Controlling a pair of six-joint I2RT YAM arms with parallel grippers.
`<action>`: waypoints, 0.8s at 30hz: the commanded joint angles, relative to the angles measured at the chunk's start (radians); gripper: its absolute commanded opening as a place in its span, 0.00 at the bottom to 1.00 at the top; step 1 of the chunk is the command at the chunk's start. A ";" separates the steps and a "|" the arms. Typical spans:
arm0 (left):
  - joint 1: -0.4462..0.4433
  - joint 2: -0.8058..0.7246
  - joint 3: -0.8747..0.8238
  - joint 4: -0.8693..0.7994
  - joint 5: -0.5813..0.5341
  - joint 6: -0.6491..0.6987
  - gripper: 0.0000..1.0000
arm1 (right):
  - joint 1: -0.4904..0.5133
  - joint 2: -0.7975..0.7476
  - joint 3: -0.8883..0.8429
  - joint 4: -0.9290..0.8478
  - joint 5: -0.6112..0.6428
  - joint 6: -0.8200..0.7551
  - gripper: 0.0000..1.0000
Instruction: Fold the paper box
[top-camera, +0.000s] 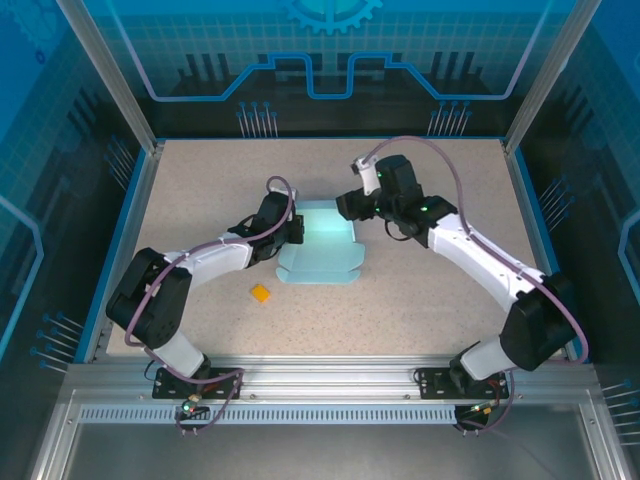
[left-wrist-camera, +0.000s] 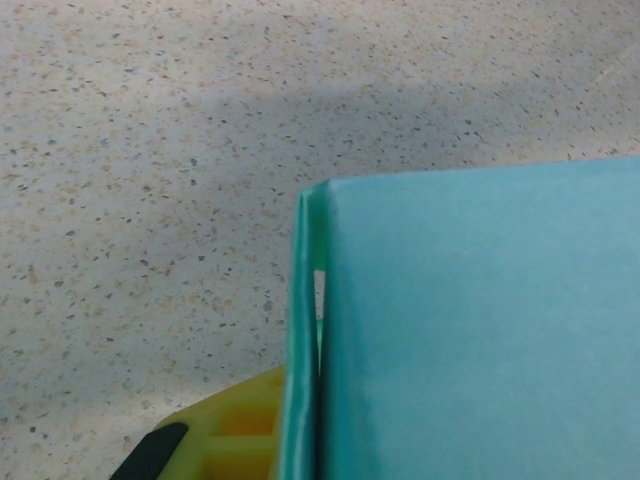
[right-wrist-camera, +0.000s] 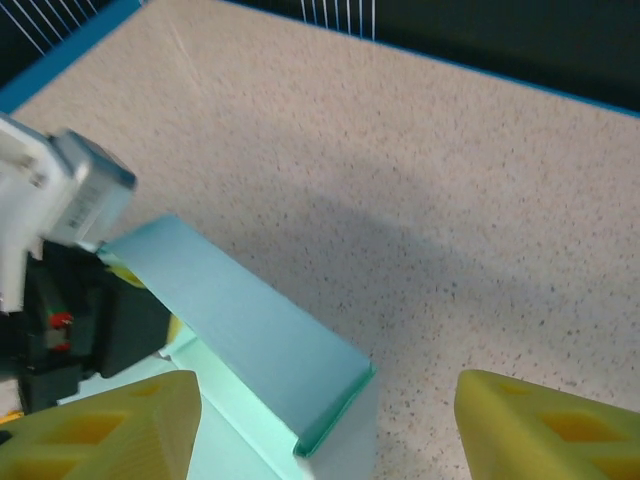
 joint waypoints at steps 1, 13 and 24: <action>-0.003 0.037 -0.014 0.083 0.075 0.086 0.00 | -0.079 -0.003 -0.014 -0.010 -0.128 -0.027 0.69; -0.118 0.163 -0.043 0.286 0.069 0.243 0.00 | -0.133 0.095 -0.097 -0.048 -0.227 0.047 0.62; -0.137 0.224 -0.051 0.354 0.043 0.252 0.00 | -0.104 0.165 -0.211 0.029 -0.248 0.080 0.56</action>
